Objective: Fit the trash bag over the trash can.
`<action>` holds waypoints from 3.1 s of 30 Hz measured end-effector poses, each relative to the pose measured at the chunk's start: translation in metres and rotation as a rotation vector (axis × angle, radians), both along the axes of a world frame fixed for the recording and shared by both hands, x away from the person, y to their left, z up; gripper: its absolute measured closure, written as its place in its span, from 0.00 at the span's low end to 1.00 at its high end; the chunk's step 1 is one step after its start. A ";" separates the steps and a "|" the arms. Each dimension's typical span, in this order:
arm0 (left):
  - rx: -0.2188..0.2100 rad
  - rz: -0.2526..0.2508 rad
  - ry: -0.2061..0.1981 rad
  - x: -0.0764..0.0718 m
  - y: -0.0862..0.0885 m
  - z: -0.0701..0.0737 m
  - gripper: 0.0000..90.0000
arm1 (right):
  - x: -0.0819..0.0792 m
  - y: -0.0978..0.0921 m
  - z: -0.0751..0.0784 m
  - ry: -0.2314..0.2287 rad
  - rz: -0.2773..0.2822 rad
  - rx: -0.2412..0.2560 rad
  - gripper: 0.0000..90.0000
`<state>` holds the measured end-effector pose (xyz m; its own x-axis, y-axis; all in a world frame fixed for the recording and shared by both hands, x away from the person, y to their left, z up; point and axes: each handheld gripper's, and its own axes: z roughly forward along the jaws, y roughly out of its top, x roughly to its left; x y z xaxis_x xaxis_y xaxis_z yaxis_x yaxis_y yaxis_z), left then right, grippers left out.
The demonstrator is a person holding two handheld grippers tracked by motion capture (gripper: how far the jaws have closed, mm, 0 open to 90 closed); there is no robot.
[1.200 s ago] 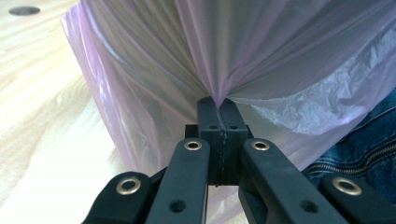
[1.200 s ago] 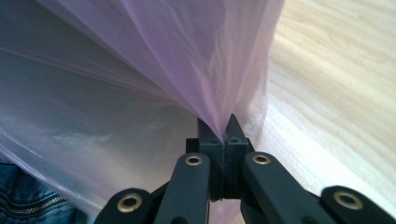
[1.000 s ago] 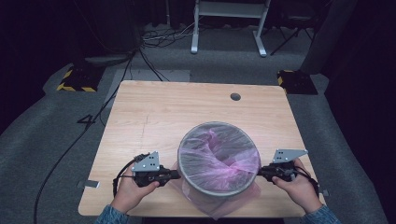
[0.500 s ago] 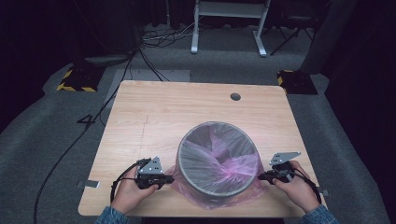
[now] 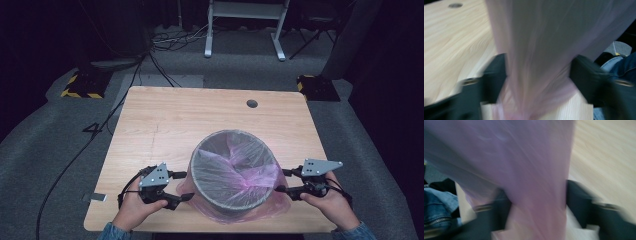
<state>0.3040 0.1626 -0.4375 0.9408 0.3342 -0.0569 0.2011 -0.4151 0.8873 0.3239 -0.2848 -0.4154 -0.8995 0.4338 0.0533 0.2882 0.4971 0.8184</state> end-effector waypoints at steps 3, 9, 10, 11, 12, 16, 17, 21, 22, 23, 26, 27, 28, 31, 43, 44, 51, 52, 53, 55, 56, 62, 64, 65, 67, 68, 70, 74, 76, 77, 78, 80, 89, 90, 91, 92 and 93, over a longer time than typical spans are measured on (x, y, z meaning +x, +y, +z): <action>0.030 -0.004 0.011 0.001 -0.004 -0.003 0.99 | 0.003 0.007 -0.007 0.056 -0.009 -0.016 1.00; 0.148 0.022 0.090 0.007 -0.003 -0.030 1.00 | 0.015 -0.002 -0.051 0.201 -0.070 -0.063 1.00; 0.157 0.028 0.102 0.008 -0.004 -0.036 1.00 | 0.016 -0.001 -0.057 0.220 -0.071 -0.083 1.00; 0.155 0.027 0.111 0.009 -0.004 -0.040 1.00 | 0.016 0.000 -0.062 0.230 -0.070 -0.102 1.00; 0.145 0.036 0.117 0.009 -0.003 -0.043 1.00 | 0.015 0.001 -0.065 0.238 -0.069 -0.113 1.00; 0.061 0.092 0.108 0.005 0.005 -0.036 0.62 | 0.011 0.002 -0.062 0.199 -0.032 -0.169 0.57; 0.047 0.096 0.105 0.003 0.007 -0.034 0.52 | 0.008 -0.001 -0.056 0.153 -0.026 -0.149 0.44; 0.015 0.132 0.062 0.000 0.022 -0.026 0.34 | -0.003 -0.017 -0.025 0.088 0.013 -0.078 0.29; 0.015 0.148 0.054 0.000 0.026 -0.025 0.33 | -0.006 -0.021 -0.016 0.072 0.012 -0.062 0.27; 0.014 0.167 0.044 0.000 0.029 -0.025 0.32 | -0.008 -0.025 -0.007 0.062 0.009 -0.044 0.26; 0.020 0.210 0.031 0.002 0.034 -0.025 0.30 | -0.012 -0.031 0.019 0.036 -0.026 0.015 0.24; 0.031 0.230 0.025 0.003 0.036 -0.025 0.30 | -0.013 -0.032 0.026 0.032 -0.036 0.033 0.24; 0.033 0.247 0.028 0.004 0.036 -0.026 0.29 | -0.013 -0.031 0.037 0.026 -0.052 0.059 0.23; 0.069 0.295 0.035 0.008 0.036 -0.029 0.29 | -0.009 -0.029 0.059 0.004 -0.079 0.089 0.23; 0.163 0.408 0.085 0.011 0.042 -0.039 0.30 | 0.009 0.020 0.120 -0.089 -0.074 0.132 0.22; 0.166 0.421 0.090 0.010 0.044 -0.040 0.30 | 0.010 0.026 0.125 -0.097 -0.070 0.132 0.22; 0.175 0.443 0.084 0.003 0.057 -0.042 0.30 | 0.019 0.066 0.143 -0.120 -0.013 0.108 0.23; 0.171 0.448 0.085 0.002 0.059 -0.042 0.29 | 0.020 0.070 0.144 -0.121 -0.005 0.106 0.23; 0.170 0.451 0.084 0.002 0.060 -0.043 0.29 | 0.021 0.075 0.144 -0.122 0.000 0.102 0.23; 0.168 0.459 0.084 0.001 0.063 -0.044 0.29 | 0.024 0.083 0.146 -0.122 0.012 0.097 0.23; 0.169 0.459 0.082 0.001 0.065 -0.044 0.28 | 0.025 0.087 0.146 -0.122 0.017 0.095 0.23; 0.163 0.465 0.083 0.002 0.068 -0.047 0.28 | 0.030 0.105 0.148 -0.125 0.037 0.077 0.22; 0.166 0.467 0.085 0.002 0.068 -0.048 0.27 | 0.032 0.110 0.148 -0.122 0.039 0.075 0.22; 0.172 0.466 0.081 0.002 0.068 -0.049 0.27 | 0.033 0.113 0.147 -0.120 0.040 0.073 0.21; 0.177 0.465 0.085 0.003 0.069 -0.051 0.27 | 0.035 0.117 0.146 -0.120 0.041 0.064 0.21; 0.175 0.468 0.088 0.003 0.069 -0.052 0.27 | 0.036 0.120 0.145 -0.120 0.040 0.062 0.20; 0.180 0.470 0.086 0.004 0.069 -0.053 0.26 | 0.038 0.124 0.143 -0.120 0.040 0.060 0.20; 0.181 0.472 0.088 0.004 0.070 -0.054 0.26 | 0.040 0.134 0.137 -0.113 0.045 0.047 0.19; 0.185 0.474 0.087 0.005 0.070 -0.054 0.26 | 0.041 0.139 0.132 -0.104 0.050 0.041 0.19; 0.184 0.476 0.089 0.005 0.070 -0.054 0.26 | 0.041 0.141 0.130 -0.102 0.051 0.041 0.19; 0.182 0.478 0.091 0.005 0.070 -0.055 0.26 | 0.040 0.144 0.128 -0.098 0.054 0.041 0.19; 0.182 0.475 0.091 0.006 0.069 -0.055 0.26 | 0.040 0.149 0.124 -0.090 0.061 0.042 0.19; 0.188 0.466 0.094 0.010 0.068 -0.058 0.26 | 0.044 0.170 0.102 -0.061 0.079 -0.004 0.19; 0.189 0.465 0.094 0.009 0.068 -0.058 0.26 | 0.045 0.172 0.100 -0.055 0.078 -0.011 0.19; 0.189 0.464 0.093 0.009 0.068 -0.058 0.26 | 0.045 0.173 0.097 -0.050 0.081 -0.017 0.19; 0.193 0.462 0.089 0.009 0.068 -0.058 0.26 | 0.046 0.174 0.094 -0.045 0.081 -0.022 0.19; 0.192 0.460 0.089 0.010 0.068 -0.058 0.26 | 0.047 0.175 0.091 -0.041 0.084 -0.030 0.19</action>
<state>0.3137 0.2306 -0.4952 0.6878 0.7254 -0.0269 0.4729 -0.4197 0.7747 0.3708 -0.1096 -0.3243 -0.9337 0.3580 0.0034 0.2110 0.5426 0.8131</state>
